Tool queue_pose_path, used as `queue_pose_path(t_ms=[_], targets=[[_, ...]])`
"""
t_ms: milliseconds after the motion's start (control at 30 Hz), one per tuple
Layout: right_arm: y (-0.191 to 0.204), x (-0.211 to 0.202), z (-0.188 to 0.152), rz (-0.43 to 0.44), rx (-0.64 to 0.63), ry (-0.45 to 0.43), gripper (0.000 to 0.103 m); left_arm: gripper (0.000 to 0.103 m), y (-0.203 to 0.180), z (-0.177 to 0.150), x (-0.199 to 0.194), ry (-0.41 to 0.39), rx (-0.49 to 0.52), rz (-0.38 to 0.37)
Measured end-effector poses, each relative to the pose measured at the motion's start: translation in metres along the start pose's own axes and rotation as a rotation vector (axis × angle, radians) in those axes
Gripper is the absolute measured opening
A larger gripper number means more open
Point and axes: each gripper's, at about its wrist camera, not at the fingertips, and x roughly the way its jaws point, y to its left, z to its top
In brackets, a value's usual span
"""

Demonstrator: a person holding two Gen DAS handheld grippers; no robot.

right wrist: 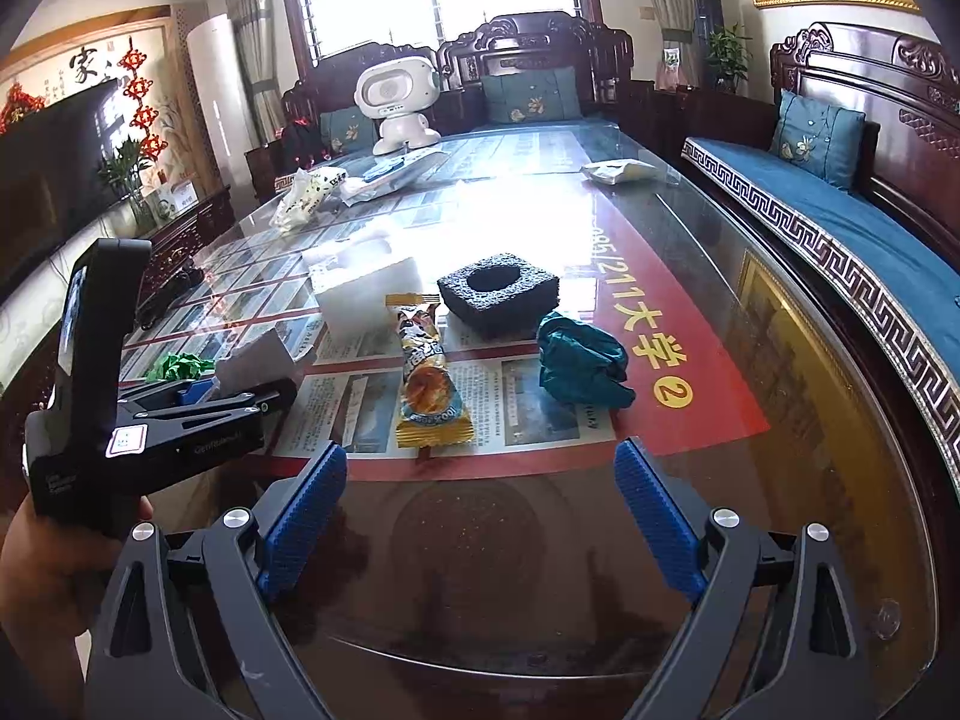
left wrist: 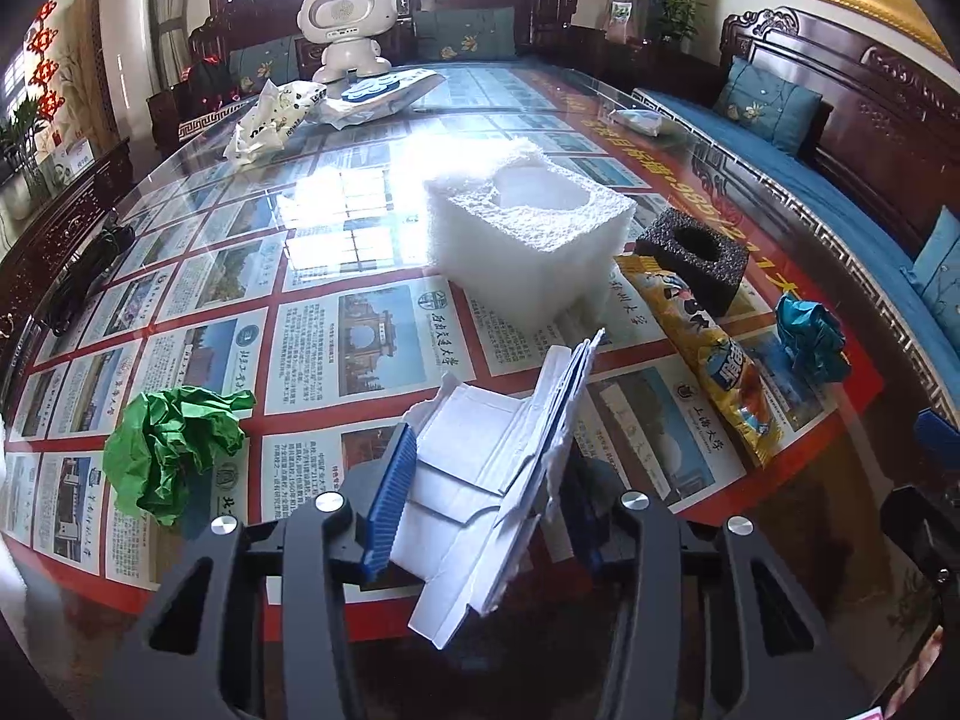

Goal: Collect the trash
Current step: 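Grasp the folded white paper with the left gripper while the right grasps the yellow wrapper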

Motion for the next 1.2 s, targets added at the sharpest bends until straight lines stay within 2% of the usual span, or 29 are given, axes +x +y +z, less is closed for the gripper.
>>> queue_pose_path(t_ms=[300,367,433,500,700,867,1000,1200], targets=[[0.017,0.021,0.010,-0.002,-0.057,0.051,0.087,0.046,0.000,0.001,-0.004,-0.001,-0.009,-0.034],[0.023,0.030,0.014,0.012,-0.075,0.080,0.080,0.046,0.001,0.002,-0.004,-0.002,-0.006,-0.037],[0.027,0.038,0.018,0.011,-0.083,0.097,0.079,0.031,0.002,0.004,-0.005,-0.008,-0.007,-0.047],[0.030,0.045,0.023,-0.001,-0.089,0.109,0.079,0.027,0.002,0.006,-0.008,-0.017,-0.009,-0.052],[0.037,0.068,0.033,-0.011,-0.098,0.152,0.080,0.024,0.005,0.010,-0.007,-0.017,-0.021,-0.076],[0.040,0.082,0.036,-0.012,-0.103,0.184,0.080,0.016,0.008,0.013,-0.008,-0.030,-0.025,-0.105],[0.042,0.092,0.040,-0.013,-0.113,0.202,0.080,0.016,0.008,0.017,-0.006,-0.027,-0.026,-0.113],[0.041,0.113,0.046,-0.032,-0.110,0.248,0.070,0.016,0.007,0.018,-0.004,-0.025,-0.024,-0.123]])
